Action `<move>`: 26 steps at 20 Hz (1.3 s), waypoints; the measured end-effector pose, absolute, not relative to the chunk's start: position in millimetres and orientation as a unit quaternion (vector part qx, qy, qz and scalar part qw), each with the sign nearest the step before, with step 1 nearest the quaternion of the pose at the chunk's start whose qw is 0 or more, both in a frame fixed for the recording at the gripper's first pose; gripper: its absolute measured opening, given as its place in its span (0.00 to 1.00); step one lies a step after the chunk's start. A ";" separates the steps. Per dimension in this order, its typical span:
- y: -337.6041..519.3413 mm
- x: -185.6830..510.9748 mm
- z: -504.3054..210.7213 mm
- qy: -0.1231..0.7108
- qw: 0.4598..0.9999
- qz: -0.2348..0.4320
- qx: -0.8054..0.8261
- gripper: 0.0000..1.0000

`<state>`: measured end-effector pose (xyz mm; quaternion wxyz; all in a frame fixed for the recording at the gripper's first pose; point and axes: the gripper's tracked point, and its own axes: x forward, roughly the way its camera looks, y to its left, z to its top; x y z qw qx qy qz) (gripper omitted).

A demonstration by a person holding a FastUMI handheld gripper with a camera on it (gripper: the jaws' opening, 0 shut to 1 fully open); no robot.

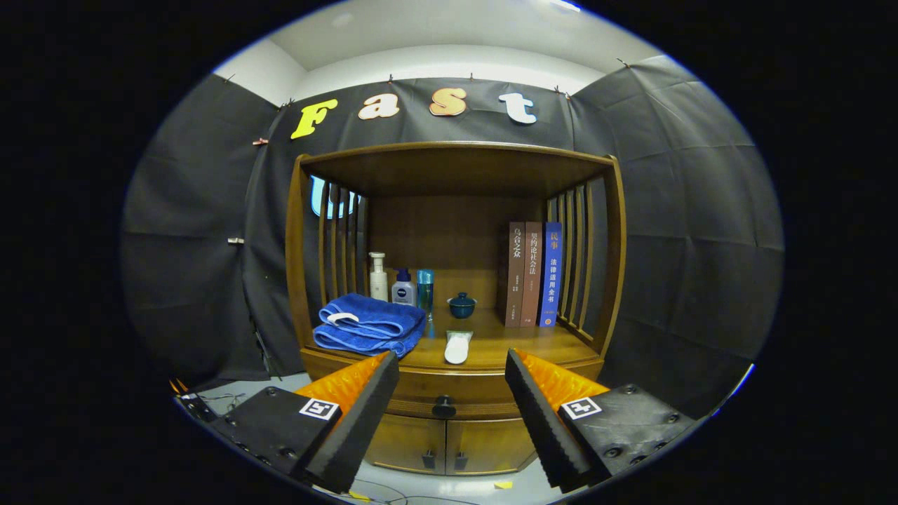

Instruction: Pull open the drawer, take out the items inside it, and place them on the countertop above the cabinet.

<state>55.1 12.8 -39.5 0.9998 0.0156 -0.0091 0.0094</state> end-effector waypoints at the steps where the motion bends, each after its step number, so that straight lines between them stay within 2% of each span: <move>1: 10.1 49.5 -38.5 -0.001 1.000 0.011 0.025 0.99; 6: -8.8 32.2 -31.7 0.028 0.999 0.008 0.032 1.00; 16: 13.6 -6.4 1.2 0.022 0.998 0.051 0.036 1.00; 26: -3.8 -7.2 3.0 0.033 0.999 0.035 0.024 1.00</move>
